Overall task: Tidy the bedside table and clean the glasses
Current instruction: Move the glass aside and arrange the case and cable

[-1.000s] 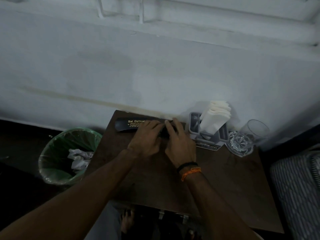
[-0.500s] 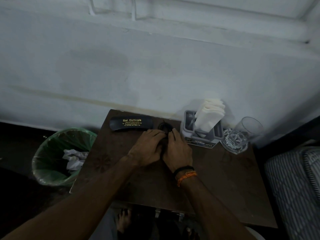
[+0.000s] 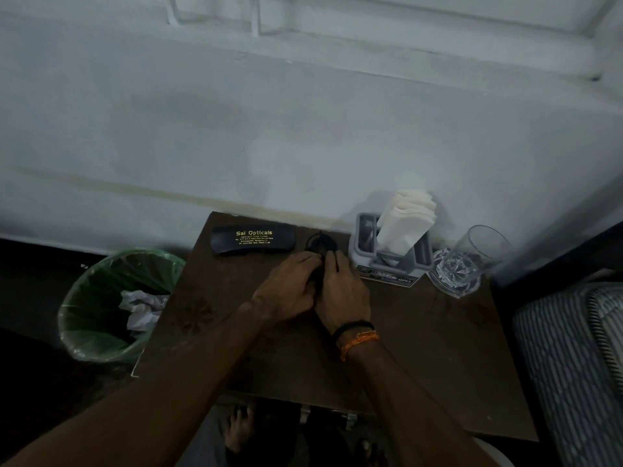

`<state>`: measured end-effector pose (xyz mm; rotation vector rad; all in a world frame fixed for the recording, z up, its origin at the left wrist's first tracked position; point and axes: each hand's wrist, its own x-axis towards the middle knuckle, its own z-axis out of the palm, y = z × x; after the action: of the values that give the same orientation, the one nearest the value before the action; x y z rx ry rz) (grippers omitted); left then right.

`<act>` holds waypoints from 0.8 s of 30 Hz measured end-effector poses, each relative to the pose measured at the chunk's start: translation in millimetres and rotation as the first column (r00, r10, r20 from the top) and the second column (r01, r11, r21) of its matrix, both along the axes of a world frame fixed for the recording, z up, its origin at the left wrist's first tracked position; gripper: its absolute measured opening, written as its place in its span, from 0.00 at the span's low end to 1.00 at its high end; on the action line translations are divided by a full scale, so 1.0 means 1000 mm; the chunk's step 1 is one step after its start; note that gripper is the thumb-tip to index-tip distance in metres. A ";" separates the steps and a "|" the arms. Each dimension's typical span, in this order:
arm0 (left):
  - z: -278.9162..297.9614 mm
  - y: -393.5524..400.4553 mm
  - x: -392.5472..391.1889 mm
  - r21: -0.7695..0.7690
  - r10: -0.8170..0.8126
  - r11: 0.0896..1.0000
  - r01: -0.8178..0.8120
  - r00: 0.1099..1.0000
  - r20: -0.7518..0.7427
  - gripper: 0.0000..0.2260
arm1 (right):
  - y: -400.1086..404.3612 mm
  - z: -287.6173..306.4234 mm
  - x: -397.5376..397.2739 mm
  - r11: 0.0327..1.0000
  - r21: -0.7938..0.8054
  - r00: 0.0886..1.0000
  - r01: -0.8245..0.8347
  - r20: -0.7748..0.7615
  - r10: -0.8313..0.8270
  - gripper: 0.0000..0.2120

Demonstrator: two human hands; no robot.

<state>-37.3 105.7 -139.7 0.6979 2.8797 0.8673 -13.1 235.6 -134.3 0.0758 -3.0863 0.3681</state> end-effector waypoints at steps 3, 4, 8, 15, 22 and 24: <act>0.002 -0.001 -0.002 0.027 0.003 1.000 -0.002 1.000 -0.027 0.22 | 0.001 0.003 0.001 1.000 0.001 1.000 -0.010 0.020 0.010 0.28; 0.003 -0.002 -0.002 0.032 0.008 0.999 -0.006 0.999 -0.039 0.20 | 0.001 0.003 0.001 1.000 0.000 1.000 -0.002 0.016 0.002 0.27; 0.003 -0.005 -0.013 0.079 0.065 0.995 -0.056 0.992 -0.110 0.14 | 0.000 0.003 0.000 1.000 -0.016 1.000 0.016 0.015 -0.015 0.20; 0.017 0.012 -0.045 -0.043 0.080 0.996 -0.083 0.995 -0.060 0.13 | 0.001 0.001 -0.002 0.997 -0.066 0.999 0.031 0.020 -0.030 0.24; 0.018 0.011 -0.052 -0.098 0.096 0.991 -0.095 0.995 -0.003 0.18 | 0.003 -0.003 -0.008 0.995 -0.103 0.999 -0.007 0.052 0.012 0.24; 0.017 0.010 -0.050 -0.091 0.099 0.991 -0.100 0.995 -0.010 0.16 | 0.003 -0.001 -0.008 0.985 -0.172 0.999 0.007 0.053 0.003 0.23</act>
<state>-87.2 115.4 -123.1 0.5533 2.9593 0.7387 -21.3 238.8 -135.3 0.0592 -3.0906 0.6452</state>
